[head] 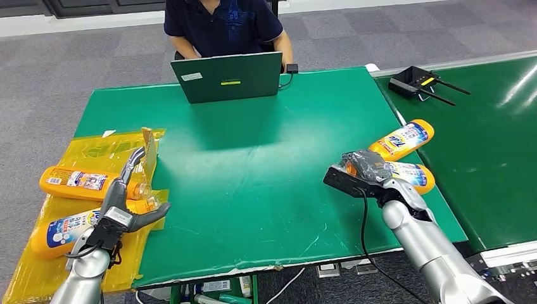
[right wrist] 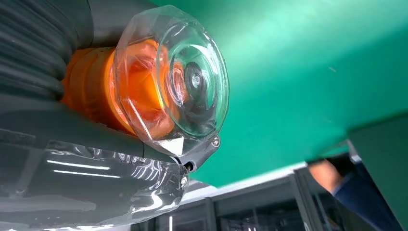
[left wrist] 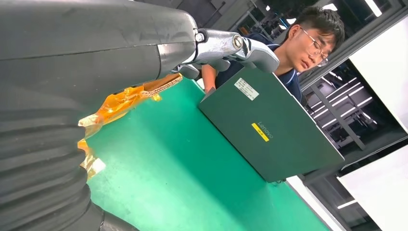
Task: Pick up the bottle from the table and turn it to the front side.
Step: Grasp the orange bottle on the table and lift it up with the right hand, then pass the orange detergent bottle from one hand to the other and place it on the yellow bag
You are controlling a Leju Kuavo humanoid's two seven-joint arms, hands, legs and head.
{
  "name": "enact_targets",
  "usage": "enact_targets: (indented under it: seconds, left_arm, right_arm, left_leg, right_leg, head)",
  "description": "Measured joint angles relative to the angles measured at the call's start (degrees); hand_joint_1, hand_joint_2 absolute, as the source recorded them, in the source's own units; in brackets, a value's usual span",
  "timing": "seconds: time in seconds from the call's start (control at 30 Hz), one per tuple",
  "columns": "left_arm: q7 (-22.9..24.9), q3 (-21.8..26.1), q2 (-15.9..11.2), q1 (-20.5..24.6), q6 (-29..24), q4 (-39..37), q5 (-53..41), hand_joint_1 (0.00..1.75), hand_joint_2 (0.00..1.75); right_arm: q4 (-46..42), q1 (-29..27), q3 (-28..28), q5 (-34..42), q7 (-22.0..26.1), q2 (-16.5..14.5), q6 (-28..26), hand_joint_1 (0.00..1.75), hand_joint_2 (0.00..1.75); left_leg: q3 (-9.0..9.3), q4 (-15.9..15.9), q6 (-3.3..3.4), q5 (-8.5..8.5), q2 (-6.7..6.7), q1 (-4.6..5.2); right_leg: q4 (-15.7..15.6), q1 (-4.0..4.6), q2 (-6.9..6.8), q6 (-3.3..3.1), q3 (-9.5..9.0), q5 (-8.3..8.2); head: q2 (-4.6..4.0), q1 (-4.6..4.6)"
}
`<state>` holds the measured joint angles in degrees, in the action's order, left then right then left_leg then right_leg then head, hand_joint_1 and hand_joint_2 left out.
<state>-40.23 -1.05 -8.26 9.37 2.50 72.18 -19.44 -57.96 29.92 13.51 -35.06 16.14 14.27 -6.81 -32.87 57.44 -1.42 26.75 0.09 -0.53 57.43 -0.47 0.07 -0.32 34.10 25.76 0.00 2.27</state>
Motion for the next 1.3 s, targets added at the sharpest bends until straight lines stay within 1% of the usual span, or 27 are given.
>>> enact_targets:
  seconds: [0.23, 0.57, 0.97, 1.13, 1.3]
  left_arm:
    - [0.0, -0.4, 0.0, 0.8, -0.1, -1.0, 0.5, 0.0, 1.75]
    - [0.0, -1.3, 0.0, 2.2, -0.5, -2.3, 0.9, 0.0, 1.75]
    - [0.0, -2.8, 0.2, 4.1, 0.5, -4.2, 1.6, 0.0, 1.75]
    - [0.0, -3.3, 0.4, 4.7, 0.7, -4.6, 2.1, 0.0, 1.75]
    - [0.0, -3.4, 0.5, 4.8, 0.7, -4.7, 2.1, 0.0, 1.75]
  right_arm:
    - [-0.9, 1.8, -0.6, 1.8, 0.5, -1.7, -0.4, 1.75, 1.75]
    - [-1.4, 5.2, -3.0, 9.5, 4.4, -5.6, -0.4, 1.75, 1.75]
    - [-1.7, 7.5, -4.4, 15.3, 5.2, -9.4, 0.8, 1.75, 1.75]
    - [-1.7, 8.2, -4.4, 16.3, 5.7, -10.6, 1.1, 1.75, 1.75]
    - [-1.7, 8.4, -4.4, 16.4, 5.8, -11.0, 1.3, 1.75, 1.75]
  left_leg:
    - [-0.06, 0.0, 0.0, 0.0, -0.01, 0.0]
    - [-0.08, 0.0, -0.01, -0.01, 0.0, -0.01]
    - [-0.11, 0.0, -0.01, -0.01, 0.01, 0.0]
    - [-0.11, 0.0, -0.02, -0.01, -0.01, 0.0]
    - [-0.12, 0.0, -0.02, -0.01, 0.0, 0.0]
  right_leg:
    - [0.0, 0.0, -0.01, 0.0, 0.05, 0.0]
    - [0.0, 0.0, 0.01, 0.0, 0.11, 0.0]
    - [0.0, 0.0, 0.02, 0.0, 0.15, 0.0]
    - [0.0, 0.01, 0.02, 0.0, 0.15, 0.0]
    - [0.0, 0.01, 0.02, 0.0, 0.16, 0.0]
  head:
    - [-0.01, 0.0]
    - [0.0, 0.0]
    - [0.0, 0.0]
    - [-0.01, 0.0]
    - [0.0, 0.0]
